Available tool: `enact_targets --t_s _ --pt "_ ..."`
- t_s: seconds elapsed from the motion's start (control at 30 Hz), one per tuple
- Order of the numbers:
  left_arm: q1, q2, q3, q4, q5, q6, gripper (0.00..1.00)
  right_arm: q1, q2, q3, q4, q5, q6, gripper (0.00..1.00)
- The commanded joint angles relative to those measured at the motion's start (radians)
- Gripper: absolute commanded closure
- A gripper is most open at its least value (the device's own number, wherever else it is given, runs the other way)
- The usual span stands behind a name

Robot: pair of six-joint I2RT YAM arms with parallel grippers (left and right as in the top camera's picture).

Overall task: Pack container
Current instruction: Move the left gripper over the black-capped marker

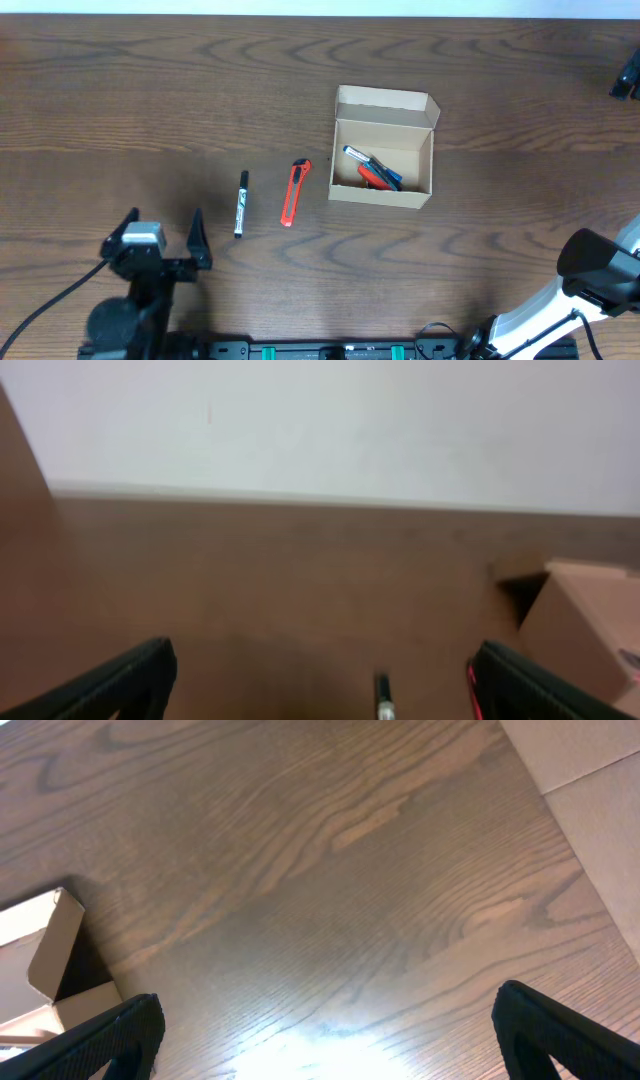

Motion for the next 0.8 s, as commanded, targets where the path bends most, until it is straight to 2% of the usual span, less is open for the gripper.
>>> enact_targets --t_s 0.0,0.1,0.2,0.33,0.43,0.53,0.67,0.77 --pt "0.004 0.105 0.245 -0.064 0.035 0.170 0.05 -0.003 -0.025 0.013 -0.001 -0.004 0.013 0.01" --pt "0.004 0.270 0.490 -0.169 0.074 0.184 0.05 -0.003 -0.025 0.013 -0.001 -0.004 0.013 0.01" --pt "0.004 0.412 0.703 -0.267 0.199 0.180 0.05 -0.003 -0.025 0.013 -0.001 -0.004 0.013 0.01" --pt "0.004 0.509 0.835 -0.237 0.345 0.221 0.05 -0.003 -0.025 0.013 -0.001 -0.004 0.013 0.01" --pt "0.004 0.600 0.864 -0.271 0.304 0.260 0.05 -0.003 -0.025 0.013 -0.001 -0.004 0.013 0.01" --pt "0.004 0.747 0.865 -0.415 0.232 0.259 0.05 -0.003 -0.025 0.013 -0.001 -0.004 0.013 0.01" --pt "0.004 0.959 0.865 -0.589 0.197 0.212 0.05 -0.003 -0.025 0.013 -0.001 -0.004 0.013 0.01" --pt "0.004 1.095 0.864 -0.608 0.116 0.180 0.05 -0.003 -0.025 0.013 -0.001 -0.004 0.013 0.01"
